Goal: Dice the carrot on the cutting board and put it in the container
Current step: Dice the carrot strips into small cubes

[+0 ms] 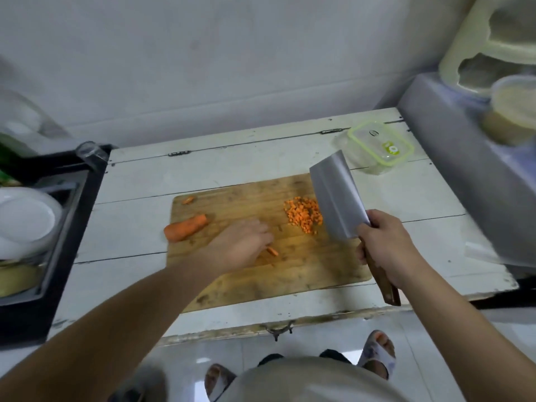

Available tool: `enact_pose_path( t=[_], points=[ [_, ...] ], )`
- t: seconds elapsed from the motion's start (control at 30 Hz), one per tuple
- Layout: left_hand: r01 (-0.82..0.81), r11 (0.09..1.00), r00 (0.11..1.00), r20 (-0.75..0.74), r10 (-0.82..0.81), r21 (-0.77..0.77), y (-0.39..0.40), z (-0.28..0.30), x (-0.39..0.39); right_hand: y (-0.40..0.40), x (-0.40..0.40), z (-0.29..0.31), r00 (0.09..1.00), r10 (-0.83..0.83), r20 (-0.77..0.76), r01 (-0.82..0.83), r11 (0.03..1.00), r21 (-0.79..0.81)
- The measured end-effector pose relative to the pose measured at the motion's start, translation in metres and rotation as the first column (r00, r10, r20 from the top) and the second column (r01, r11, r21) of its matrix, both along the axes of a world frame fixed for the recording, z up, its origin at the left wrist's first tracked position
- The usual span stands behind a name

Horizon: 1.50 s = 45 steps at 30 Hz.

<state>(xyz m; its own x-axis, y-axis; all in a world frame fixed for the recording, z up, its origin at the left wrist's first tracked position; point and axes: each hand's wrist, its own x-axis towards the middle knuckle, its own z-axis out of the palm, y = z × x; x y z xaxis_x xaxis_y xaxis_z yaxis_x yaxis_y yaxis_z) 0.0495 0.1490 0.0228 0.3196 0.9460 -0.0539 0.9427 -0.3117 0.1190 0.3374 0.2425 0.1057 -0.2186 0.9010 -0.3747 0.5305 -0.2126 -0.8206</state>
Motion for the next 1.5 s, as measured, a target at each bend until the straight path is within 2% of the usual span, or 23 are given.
enact_pose_path(
  t=[0.1,0.23,0.3,0.4,0.5,0.57,0.63,0.7,0.83,1.0,1.13,1.2,1.3,1.37,1.43,1.5],
  points=[
    [-0.085,0.995,0.995,0.050,0.088,-0.045,-0.015,-0.003,0.001,-0.001,-0.008,0.003,0.999,0.040,-0.022,-0.040,0.999,0.002],
    [-0.022,0.996,0.999,0.028,0.024,-0.090,-0.024,0.002,0.000,-0.003,-0.013,0.002,0.992,0.120,-0.026,-0.120,0.993,0.021],
    [-0.055,0.996,0.998,0.030,0.057,-0.077,-0.029,0.001,0.005,-0.006,-0.014,0.003,0.984,0.176,0.006,-0.176,0.984,0.040],
    [-0.293,0.956,0.952,0.093,0.292,-0.002,-0.032,-0.005,0.025,-0.011,-0.014,0.006,0.950,0.292,0.107,-0.299,0.953,0.052],
    [-0.558,0.828,0.809,0.251,0.531,0.049,-0.032,-0.013,0.054,-0.016,-0.012,0.010,0.905,0.404,0.131,-0.416,0.907,0.072],
    [-0.646,0.761,0.721,0.373,0.584,0.057,-0.036,-0.019,0.071,-0.022,-0.010,0.007,0.838,0.463,0.289,-0.522,0.834,0.179],
    [-0.671,0.735,0.691,0.439,0.575,0.094,-0.048,-0.027,0.078,-0.032,-0.006,-0.002,0.708,0.455,0.540,-0.653,0.713,0.255],
    [-0.642,0.749,0.723,0.454,0.521,0.163,-0.063,-0.037,0.077,-0.045,-0.001,-0.016,0.620,0.405,0.673,-0.718,0.639,0.276],
    [-0.578,0.778,0.780,0.449,0.437,0.246,-0.072,-0.046,0.070,-0.062,-0.002,-0.022,0.620,0.337,0.709,-0.699,0.647,0.304],
    [-0.504,0.817,0.854,0.305,0.422,0.280,-0.071,-0.046,0.070,-0.070,-0.020,-0.017,0.495,0.310,0.812,-0.777,0.577,0.253],
    [-0.524,0.808,0.845,0.277,0.456,0.268,-0.070,-0.048,0.072,-0.073,-0.028,-0.016,0.360,0.339,0.869,-0.821,0.558,0.123],
    [-0.532,0.805,0.840,0.289,0.460,0.264,-0.069,-0.049,0.071,-0.076,-0.032,-0.018,0.327,0.360,0.873,-0.810,0.583,0.063],
    [-0.530,0.809,0.840,0.288,0.459,0.255,-0.069,-0.048,0.070,-0.077,-0.049,-0.020,0.363,0.376,0.853,-0.787,0.613,0.065],
    [-0.536,0.809,0.833,0.305,0.462,0.241,-0.070,-0.047,0.071,-0.071,-0.062,-0.021,0.423,0.381,0.822,-0.768,0.632,0.103],
    [-0.551,0.800,0.819,0.339,0.464,0.238,-0.069,-0.047,0.070,-0.058,-0.065,-0.023,0.562,0.427,0.709,-0.703,0.699,0.136],
    [-0.573,0.786,0.794,0.392,0.465,0.230,-0.069,-0.048,0.069,-0.048,-0.056,-0.025,0.661,0.548,0.512,-0.661,0.749,0.052]
  ],
)
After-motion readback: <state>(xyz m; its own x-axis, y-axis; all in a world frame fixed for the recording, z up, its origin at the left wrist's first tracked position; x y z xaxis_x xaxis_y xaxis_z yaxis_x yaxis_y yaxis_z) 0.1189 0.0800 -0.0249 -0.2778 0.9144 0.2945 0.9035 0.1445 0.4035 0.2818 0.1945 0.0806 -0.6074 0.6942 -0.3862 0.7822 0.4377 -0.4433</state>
